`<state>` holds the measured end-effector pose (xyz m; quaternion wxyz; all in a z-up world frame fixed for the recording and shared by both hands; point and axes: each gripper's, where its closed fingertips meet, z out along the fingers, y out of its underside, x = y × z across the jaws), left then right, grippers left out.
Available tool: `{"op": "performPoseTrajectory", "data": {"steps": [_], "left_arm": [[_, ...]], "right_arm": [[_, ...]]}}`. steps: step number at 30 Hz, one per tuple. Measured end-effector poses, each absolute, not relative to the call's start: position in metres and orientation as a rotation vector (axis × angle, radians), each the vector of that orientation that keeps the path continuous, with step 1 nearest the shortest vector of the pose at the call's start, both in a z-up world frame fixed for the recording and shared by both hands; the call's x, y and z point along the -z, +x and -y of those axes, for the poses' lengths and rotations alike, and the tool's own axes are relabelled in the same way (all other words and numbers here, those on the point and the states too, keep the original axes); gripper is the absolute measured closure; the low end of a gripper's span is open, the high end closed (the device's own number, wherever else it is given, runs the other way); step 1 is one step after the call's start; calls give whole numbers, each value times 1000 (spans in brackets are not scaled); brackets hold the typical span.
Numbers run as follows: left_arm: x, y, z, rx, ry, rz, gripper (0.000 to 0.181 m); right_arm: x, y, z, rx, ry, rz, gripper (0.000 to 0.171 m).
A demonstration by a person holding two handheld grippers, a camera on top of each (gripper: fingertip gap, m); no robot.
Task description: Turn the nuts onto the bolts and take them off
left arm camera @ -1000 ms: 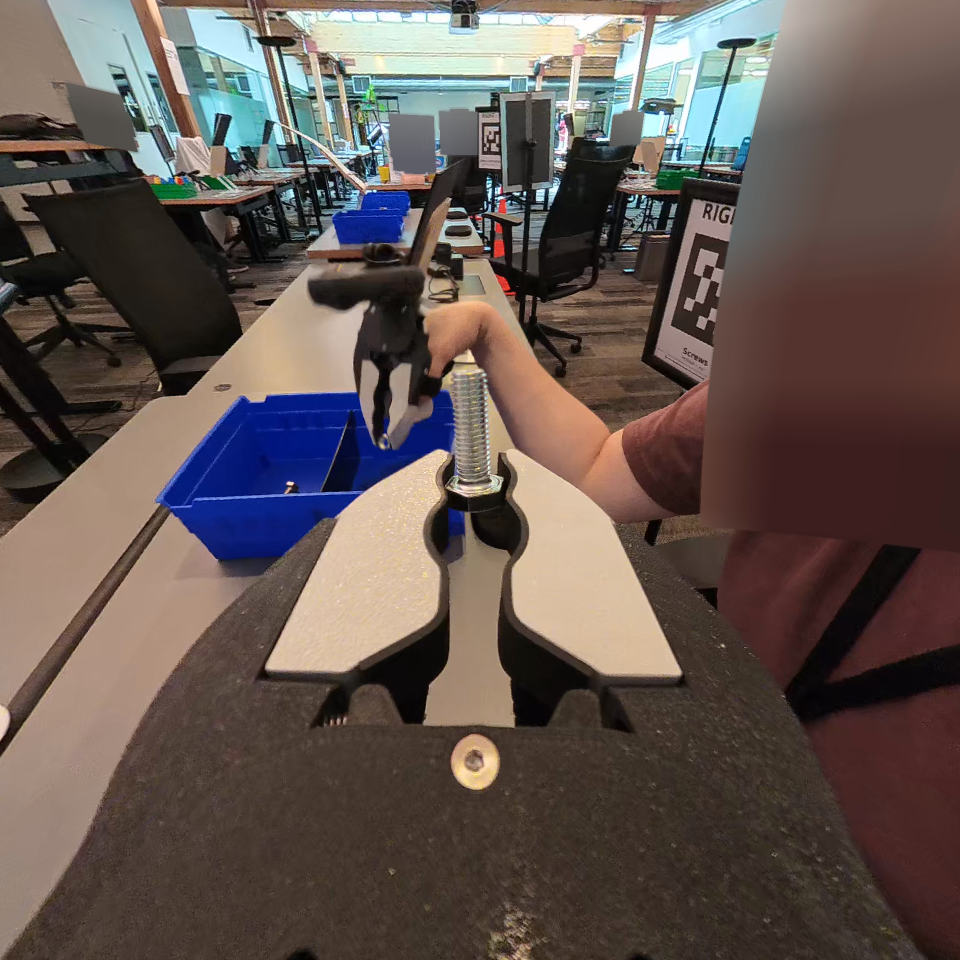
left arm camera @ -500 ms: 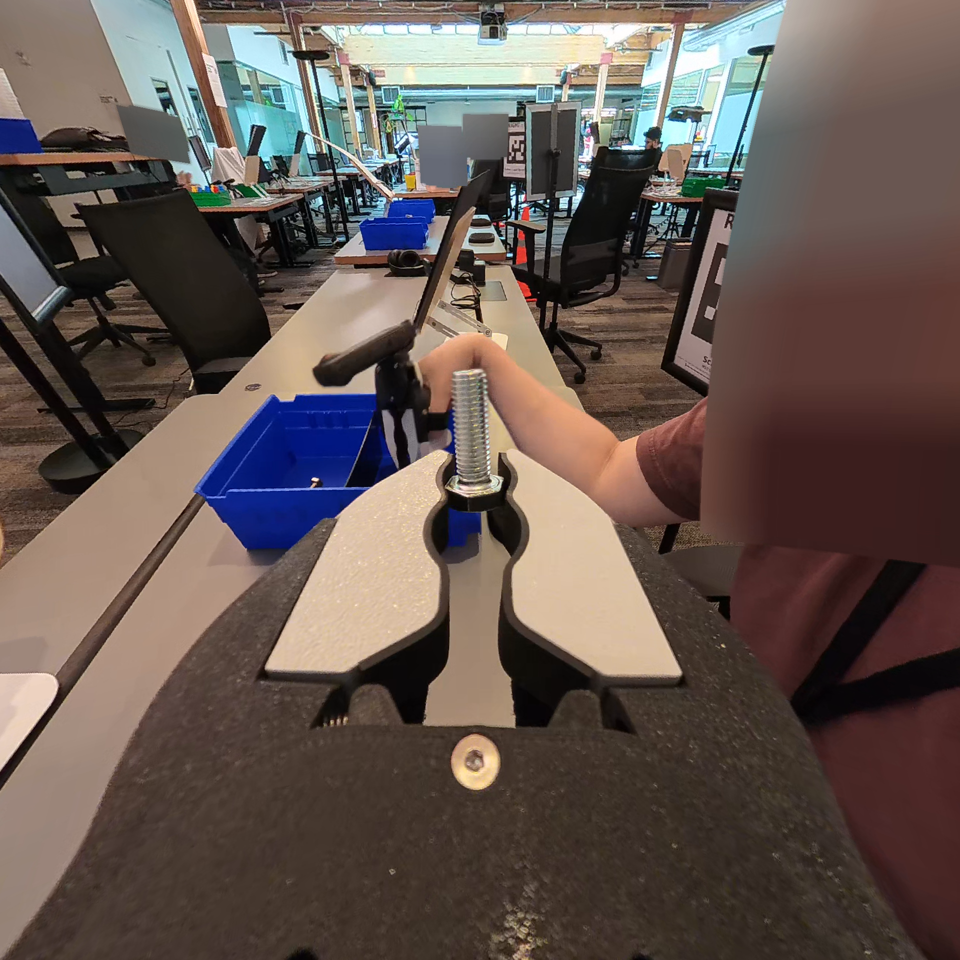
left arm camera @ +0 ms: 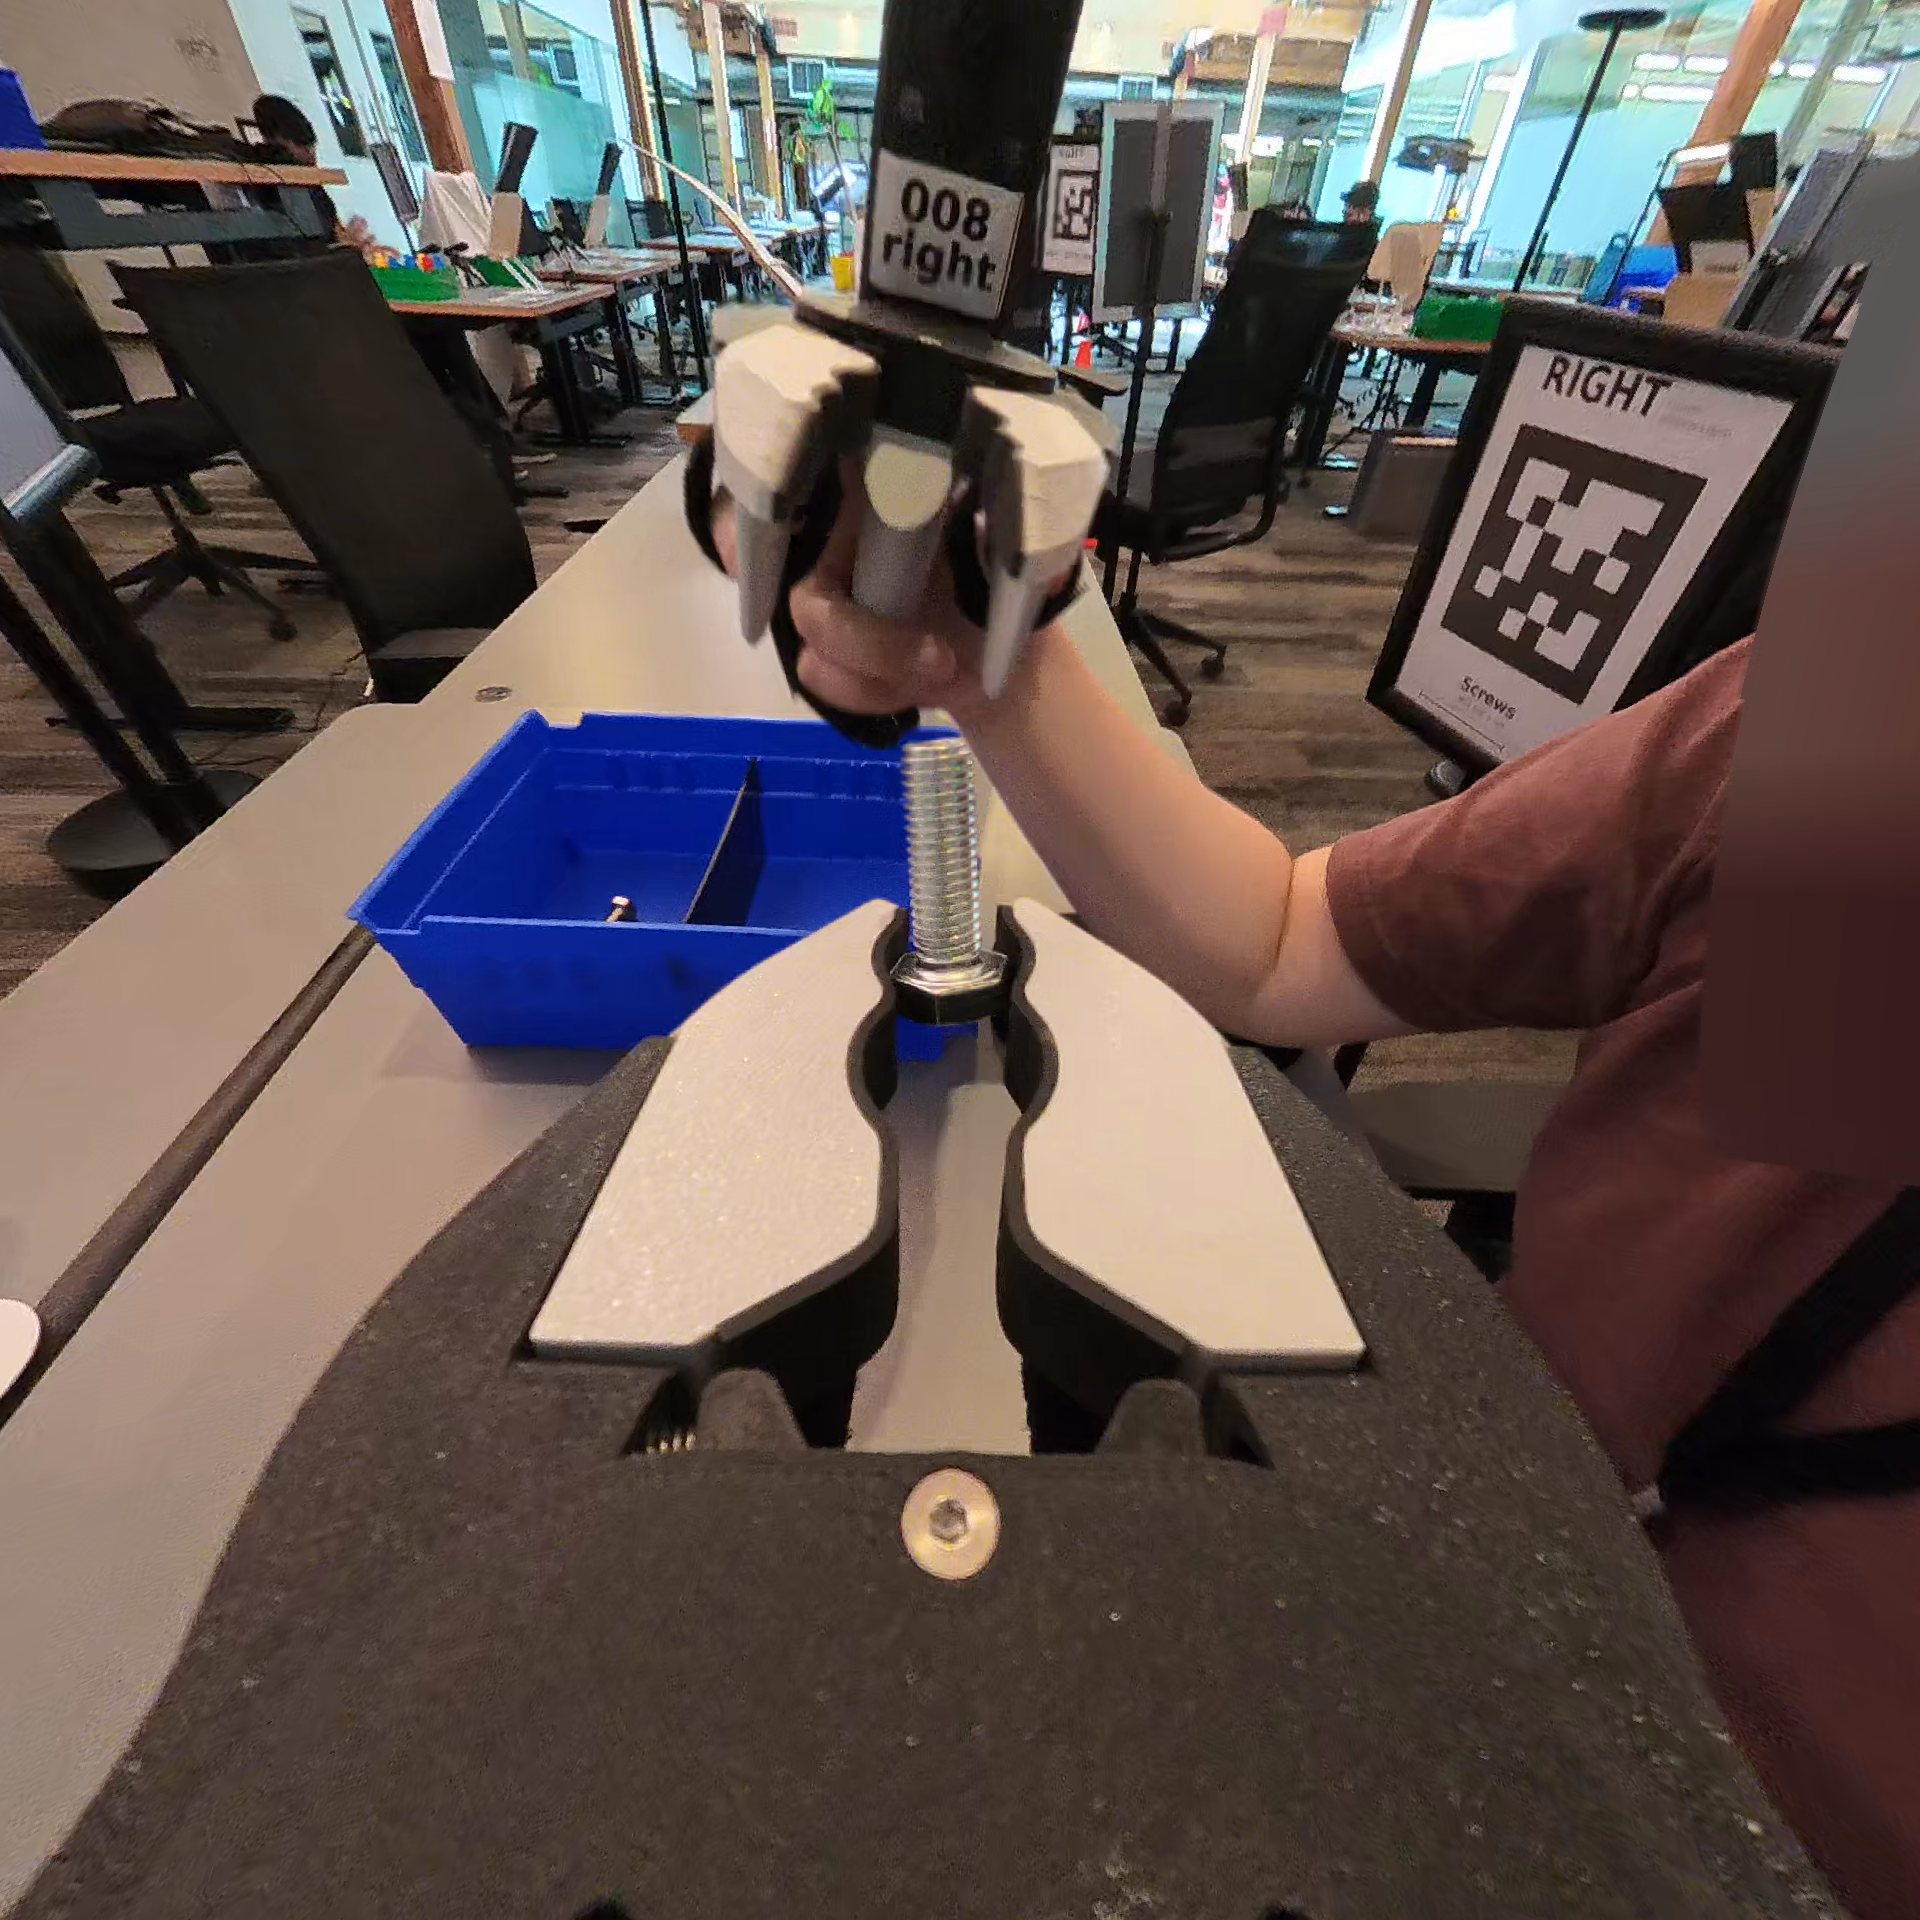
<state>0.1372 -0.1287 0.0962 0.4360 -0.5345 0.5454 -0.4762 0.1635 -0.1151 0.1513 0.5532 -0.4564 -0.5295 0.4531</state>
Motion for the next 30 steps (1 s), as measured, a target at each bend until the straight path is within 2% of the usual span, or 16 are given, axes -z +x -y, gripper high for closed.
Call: {"op": "performPoseTrajectory", "data": {"steps": [7,10,11,14,18,20,22,25,30], "left_arm": [[-100,136,127,1181,-1318,-1328,166],[-98,136,125,1166,-1328,-1336,166],[-98,136,125,1163,-1329,-1336,166],[-95,136,123,1171,-1347,-1337,165],[-97,128,100,1043,-1404,-1241,122],[-99,118,92,986,-1426,-1219,124],[-101,106,88,942,-1451,-1217,127],[-97,90,78,875,-1533,-1196,127],[-94,80,75,846,-1570,-1208,128]], "right_arm": [[-131,116,111,-1325,-1166,1241,139],[-127,105,116,-1388,-1145,1260,147],[-125,103,118,-1392,-1128,1280,161],[-123,103,118,-1315,-1097,1309,161],[-139,135,101,-1198,-1134,1230,161],[-137,179,69,-974,-1283,1147,161],[-106,242,22,-649,-1561,1074,161],[-29,338,-46,-287,-2058,1016,161],[84,415,-68,-142,-2599,1208,160]]}}
